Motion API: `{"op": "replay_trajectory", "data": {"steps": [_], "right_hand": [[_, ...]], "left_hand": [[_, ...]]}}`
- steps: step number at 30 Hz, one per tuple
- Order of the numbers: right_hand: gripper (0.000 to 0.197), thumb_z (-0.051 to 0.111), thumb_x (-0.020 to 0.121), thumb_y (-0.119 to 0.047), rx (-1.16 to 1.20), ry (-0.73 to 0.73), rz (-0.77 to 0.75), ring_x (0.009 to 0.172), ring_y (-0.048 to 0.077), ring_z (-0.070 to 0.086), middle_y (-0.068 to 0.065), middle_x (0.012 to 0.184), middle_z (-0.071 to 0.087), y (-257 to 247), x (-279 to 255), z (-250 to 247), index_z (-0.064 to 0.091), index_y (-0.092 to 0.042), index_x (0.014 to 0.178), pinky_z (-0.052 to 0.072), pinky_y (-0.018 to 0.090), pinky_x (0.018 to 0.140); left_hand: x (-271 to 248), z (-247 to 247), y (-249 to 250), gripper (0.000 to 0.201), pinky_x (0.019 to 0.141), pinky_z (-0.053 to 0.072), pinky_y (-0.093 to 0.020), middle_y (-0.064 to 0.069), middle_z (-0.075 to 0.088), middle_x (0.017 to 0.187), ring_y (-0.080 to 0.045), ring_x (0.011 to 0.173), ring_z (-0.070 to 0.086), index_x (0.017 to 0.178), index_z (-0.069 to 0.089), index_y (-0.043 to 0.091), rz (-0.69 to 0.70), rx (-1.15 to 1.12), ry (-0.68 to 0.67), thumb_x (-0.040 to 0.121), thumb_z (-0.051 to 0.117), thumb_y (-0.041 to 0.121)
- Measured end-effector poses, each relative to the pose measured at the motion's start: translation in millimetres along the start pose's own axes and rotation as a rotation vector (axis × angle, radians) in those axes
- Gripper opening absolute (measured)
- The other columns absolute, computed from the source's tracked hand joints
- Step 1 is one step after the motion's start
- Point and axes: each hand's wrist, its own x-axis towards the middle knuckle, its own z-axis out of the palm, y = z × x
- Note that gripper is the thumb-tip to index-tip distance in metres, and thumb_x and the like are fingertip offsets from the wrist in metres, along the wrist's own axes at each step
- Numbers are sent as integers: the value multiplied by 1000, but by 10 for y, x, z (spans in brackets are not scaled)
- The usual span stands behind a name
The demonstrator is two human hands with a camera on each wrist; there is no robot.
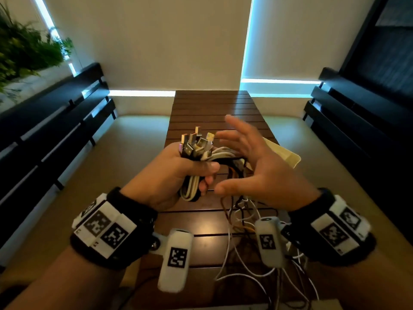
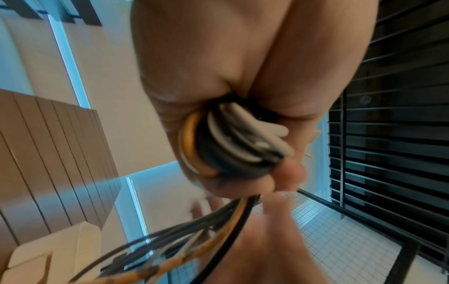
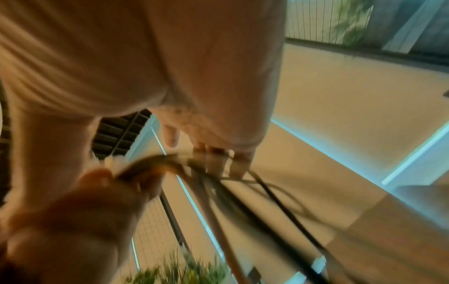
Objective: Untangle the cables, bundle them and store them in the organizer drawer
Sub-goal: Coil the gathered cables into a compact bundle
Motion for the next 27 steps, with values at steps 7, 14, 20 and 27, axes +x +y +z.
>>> {"op": "replay_trajectory", "data": {"steps": [7,14,20,27], "right_hand": [[14,75,81,-30,163,70,257,54,10,57,-10,61,57,345,-22,171,63,-24,86,48,22,52],[49,46,90,-49,424,192,246,49,7,32,-6,59,39,254,-8,153,60,-5,107,26,21,45],[36,39,98,-41,411,215,267,47,8,32,-6,56,39,176,-22,350,56,-13,85,25,24,44],[34,35,98,-42,280,163,239,46,3,37,-10,54,44,136,-77,455,56,-21,80,33,16,45]], "left_hand": [[-51,-222,21,21,50,47,-27,-6,55,59,-16,48,49,69,71,23,60,-118,41,77,63,6],[-95,-126,-304,32,53,49,-24,-5,57,65,-14,56,56,105,66,-4,-107,-134,78,74,73,1],[-33,105,-462,25,54,51,-30,-10,62,78,-16,55,57,99,64,6,-121,-339,213,75,67,16],[43,206,-422,32,59,54,-23,-2,70,79,-10,62,62,108,68,7,-74,-418,216,79,64,20]]}}
